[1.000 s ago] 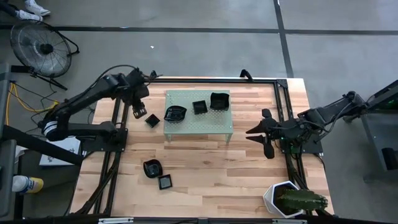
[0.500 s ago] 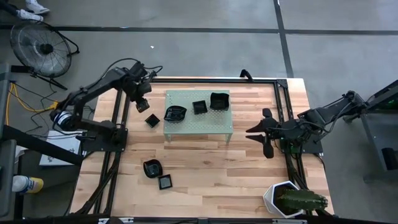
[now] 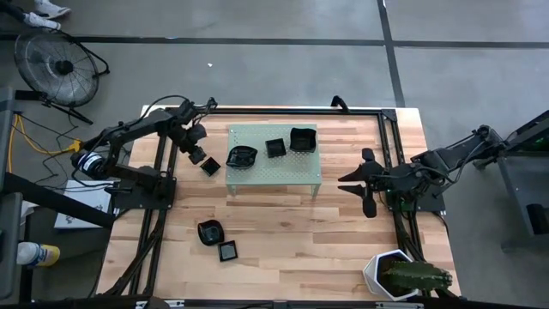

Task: Pick & Place Mini shaped plates
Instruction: Stack the square plate on top of the other square plates on the shelf

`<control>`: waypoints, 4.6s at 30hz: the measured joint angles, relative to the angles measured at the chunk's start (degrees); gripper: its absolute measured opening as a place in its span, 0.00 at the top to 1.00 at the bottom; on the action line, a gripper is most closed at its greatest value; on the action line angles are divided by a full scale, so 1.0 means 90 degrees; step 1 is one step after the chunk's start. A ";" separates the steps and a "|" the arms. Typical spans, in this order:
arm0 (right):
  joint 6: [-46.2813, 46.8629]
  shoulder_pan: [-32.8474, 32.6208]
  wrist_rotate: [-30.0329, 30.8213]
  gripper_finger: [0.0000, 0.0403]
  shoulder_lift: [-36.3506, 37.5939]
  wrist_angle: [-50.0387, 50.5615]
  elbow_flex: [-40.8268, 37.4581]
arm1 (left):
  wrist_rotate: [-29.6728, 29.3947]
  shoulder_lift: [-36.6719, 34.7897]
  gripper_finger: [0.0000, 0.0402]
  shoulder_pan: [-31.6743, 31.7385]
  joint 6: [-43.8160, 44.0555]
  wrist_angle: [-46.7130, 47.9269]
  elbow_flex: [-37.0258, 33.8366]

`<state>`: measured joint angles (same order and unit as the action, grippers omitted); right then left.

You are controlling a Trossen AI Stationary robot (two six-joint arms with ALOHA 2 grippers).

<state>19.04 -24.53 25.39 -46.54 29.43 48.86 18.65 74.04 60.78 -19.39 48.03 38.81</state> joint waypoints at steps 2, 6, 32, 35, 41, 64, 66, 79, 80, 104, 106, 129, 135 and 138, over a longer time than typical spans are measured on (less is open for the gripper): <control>-0.0002 0.0000 0.0053 0.77 0.0000 -0.0004 0.0000 | -0.0073 0.0000 0.59 -0.0005 0.0063 -0.0111 -0.0048; -0.0002 0.0000 0.0152 0.77 0.0000 -0.0019 0.0000 | -0.0137 0.0000 0.59 -0.0006 0.0257 -0.0265 -0.0136; -0.0002 0.0002 0.0118 0.77 0.0000 0.0032 0.0000 | -0.0655 0.0000 0.59 -0.0903 0.0970 -0.0845 -0.0447; -0.0002 0.0002 0.0118 0.77 0.0000 0.0035 0.0000 | -0.0804 0.0000 0.59 -0.1016 0.1044 -0.0910 -0.0447; -0.0002 0.0002 0.0113 0.77 0.0000 0.0092 0.0000 | -0.0685 0.0000 0.59 -0.1020 0.1164 -0.0921 -0.0447; 0.0047 0.0000 -0.0196 0.77 -0.0408 0.0151 0.0000 | -0.1315 0.0007 0.59 -0.1467 0.1484 -0.1005 -0.0447; 0.0047 0.0000 -0.0207 0.77 -0.0477 0.0149 0.0000 | -0.1312 0.0007 0.59 -0.1467 0.1490 -0.1003 -0.0447; 0.0051 0.0001 0.0087 0.77 -0.0491 0.0124 0.0000 | -0.1304 0.0007 0.59 -0.1467 0.1519 -0.1003 -0.0447; 0.0051 0.0000 0.0087 0.77 -0.0491 0.0124 0.0000 | -0.1304 0.0007 0.59 -0.1467 0.1519 -0.1000 -0.0447; 0.0071 0.0000 0.0070 0.77 -0.0488 0.0124 0.0000 | -0.1138 -0.0002 0.59 -0.1467 0.1538 -0.1437 -0.0799; 0.0066 0.0000 0.0068 0.77 -0.0488 0.0122 0.0000 | -0.1165 -0.0007 0.59 -0.1455 0.1539 -0.1509 -0.0861; 0.0164 0.0002 0.0062 0.77 -0.0486 0.0129 0.0000 | -0.1136 0.0007 0.97 -0.1460 0.1233 -0.1515 -0.0671; 0.0166 0.0002 -0.0016 0.77 -0.0486 0.0129 0.0000 | -0.1117 0.0007 0.99 -0.1460 0.1046 -0.1464 -0.0643; 0.0166 0.0002 -0.0058 0.77 -0.0486 0.0130 0.0000 | -0.1224 0.0007 0.99 -0.1462 0.0909 -0.1119 -0.0456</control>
<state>20.53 -24.51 24.87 -50.92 30.60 48.86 7.63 74.11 47.62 -11.21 37.96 34.70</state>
